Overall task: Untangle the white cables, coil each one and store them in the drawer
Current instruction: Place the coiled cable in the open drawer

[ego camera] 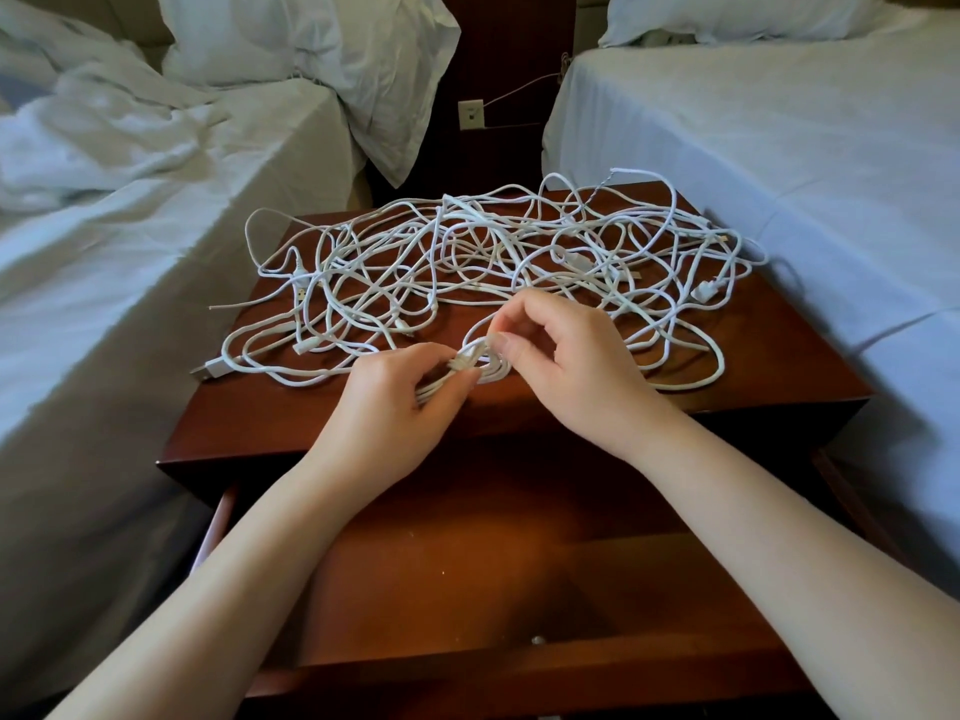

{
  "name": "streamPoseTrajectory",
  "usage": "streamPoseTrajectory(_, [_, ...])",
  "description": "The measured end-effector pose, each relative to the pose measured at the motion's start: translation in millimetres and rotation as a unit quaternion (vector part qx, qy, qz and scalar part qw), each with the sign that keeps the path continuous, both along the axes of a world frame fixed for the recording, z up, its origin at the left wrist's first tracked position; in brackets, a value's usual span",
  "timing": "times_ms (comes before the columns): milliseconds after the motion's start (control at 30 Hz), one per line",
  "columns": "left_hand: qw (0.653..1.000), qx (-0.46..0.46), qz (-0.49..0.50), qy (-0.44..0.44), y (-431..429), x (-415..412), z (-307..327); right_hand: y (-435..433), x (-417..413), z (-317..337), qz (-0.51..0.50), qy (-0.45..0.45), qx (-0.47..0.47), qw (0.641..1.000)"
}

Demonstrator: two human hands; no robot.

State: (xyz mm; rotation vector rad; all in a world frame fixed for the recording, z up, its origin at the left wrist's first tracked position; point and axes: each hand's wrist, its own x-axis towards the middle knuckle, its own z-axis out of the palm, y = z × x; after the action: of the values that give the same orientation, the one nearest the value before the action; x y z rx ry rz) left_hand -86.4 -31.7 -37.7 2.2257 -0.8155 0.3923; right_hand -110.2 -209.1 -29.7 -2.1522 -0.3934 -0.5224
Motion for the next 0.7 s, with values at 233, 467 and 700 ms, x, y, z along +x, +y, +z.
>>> streamPoseTrajectory(233, [1.0,-0.003,-0.031,-0.006,-2.3,-1.8,1.6,0.7,-1.6,4.1,0.036,0.097,0.116,0.988])
streamPoseTrajectory(467, [1.0,0.001,-0.028,-0.008,-1.4,-1.6,2.0,1.1,-0.7,2.0,0.05,0.118,0.156,0.979])
streamPoseTrajectory(700, [1.0,0.006,-0.025,0.003,-2.6,-3.9,3.4,0.9,-0.8,2.9,0.041,0.123,0.148,0.98])
